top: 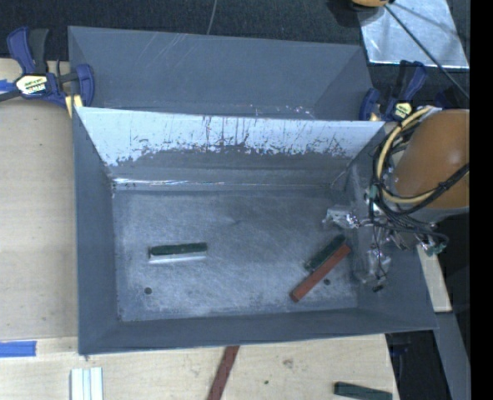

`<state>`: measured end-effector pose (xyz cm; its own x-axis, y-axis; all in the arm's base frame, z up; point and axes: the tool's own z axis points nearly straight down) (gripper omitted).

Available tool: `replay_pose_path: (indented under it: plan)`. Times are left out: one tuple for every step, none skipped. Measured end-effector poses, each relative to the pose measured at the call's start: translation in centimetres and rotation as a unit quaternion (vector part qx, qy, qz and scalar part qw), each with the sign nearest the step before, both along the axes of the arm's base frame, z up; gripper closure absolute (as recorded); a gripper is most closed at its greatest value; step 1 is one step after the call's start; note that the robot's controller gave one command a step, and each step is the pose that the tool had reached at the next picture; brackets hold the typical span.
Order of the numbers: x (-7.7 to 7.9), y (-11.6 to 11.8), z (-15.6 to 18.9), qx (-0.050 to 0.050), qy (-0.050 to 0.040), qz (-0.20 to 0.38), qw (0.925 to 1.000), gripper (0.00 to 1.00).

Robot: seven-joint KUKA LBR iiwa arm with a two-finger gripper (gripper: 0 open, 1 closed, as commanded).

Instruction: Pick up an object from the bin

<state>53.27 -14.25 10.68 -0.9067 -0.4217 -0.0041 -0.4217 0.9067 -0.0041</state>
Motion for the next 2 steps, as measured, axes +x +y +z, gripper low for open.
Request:
replay_pose_path:
  plan:
    - [0.2, 0.2, 5.5, 0.002, 0.0038, -0.003, 1.0000, 0.00]
    - [-1.0, 1.7, 3.4, 0.000, -0.0041, 0.009, 1.0000, 0.00]
